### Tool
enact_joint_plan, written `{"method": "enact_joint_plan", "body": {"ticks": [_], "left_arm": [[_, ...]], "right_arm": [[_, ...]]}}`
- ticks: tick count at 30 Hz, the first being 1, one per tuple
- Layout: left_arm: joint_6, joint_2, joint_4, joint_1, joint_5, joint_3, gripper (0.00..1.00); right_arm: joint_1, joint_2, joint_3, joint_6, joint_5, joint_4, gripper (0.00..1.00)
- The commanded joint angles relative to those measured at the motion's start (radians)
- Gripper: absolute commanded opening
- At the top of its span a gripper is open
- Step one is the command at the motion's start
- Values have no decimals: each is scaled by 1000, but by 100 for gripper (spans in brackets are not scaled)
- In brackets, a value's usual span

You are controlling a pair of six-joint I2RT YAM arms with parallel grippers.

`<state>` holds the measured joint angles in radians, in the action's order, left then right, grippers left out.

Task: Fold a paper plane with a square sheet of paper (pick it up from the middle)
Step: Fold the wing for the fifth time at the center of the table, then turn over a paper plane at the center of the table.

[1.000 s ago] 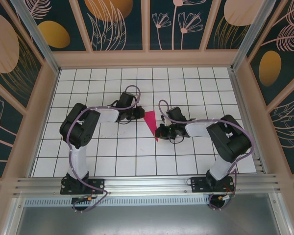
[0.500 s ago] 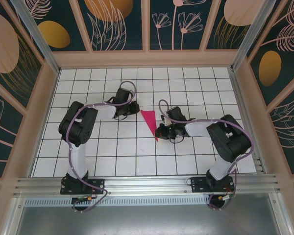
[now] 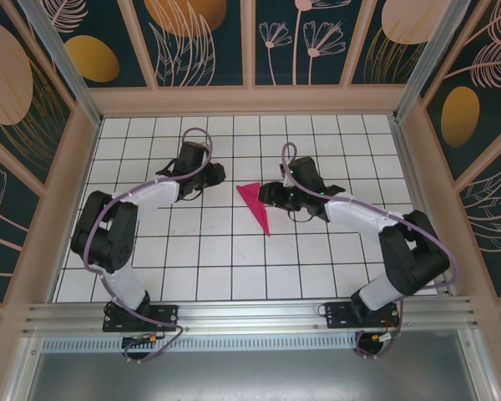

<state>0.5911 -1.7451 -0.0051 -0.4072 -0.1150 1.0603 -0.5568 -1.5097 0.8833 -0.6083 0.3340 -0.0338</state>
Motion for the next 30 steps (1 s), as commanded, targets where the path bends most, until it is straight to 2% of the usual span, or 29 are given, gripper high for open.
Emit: {"method": "enact_joint_plan", "body": {"ticks": [1, 5, 9, 14, 22, 30], "left_arm": [[51, 59, -32, -40, 7, -43, 42], [100, 66, -85, -136, 71, -27, 52], [173, 37, -106, -227, 80, -2, 63], [201, -69, -153, -317, 107, 71, 66], [199, -202, -294, -352, 181, 215, 59], [242, -158, -301, -352, 240, 182, 38]], "right_arm": [[67, 67, -31, 26, -144, -47, 59], [142, 99, -64, 65, -231, -57, 68], [182, 106, -93, 92, -285, -42, 77], [212, 102, -123, 105, -293, -18, 81], [231, 109, -166, 105, -263, 7, 81], [231, 109, -170, 95, -238, 5, 81]]}}
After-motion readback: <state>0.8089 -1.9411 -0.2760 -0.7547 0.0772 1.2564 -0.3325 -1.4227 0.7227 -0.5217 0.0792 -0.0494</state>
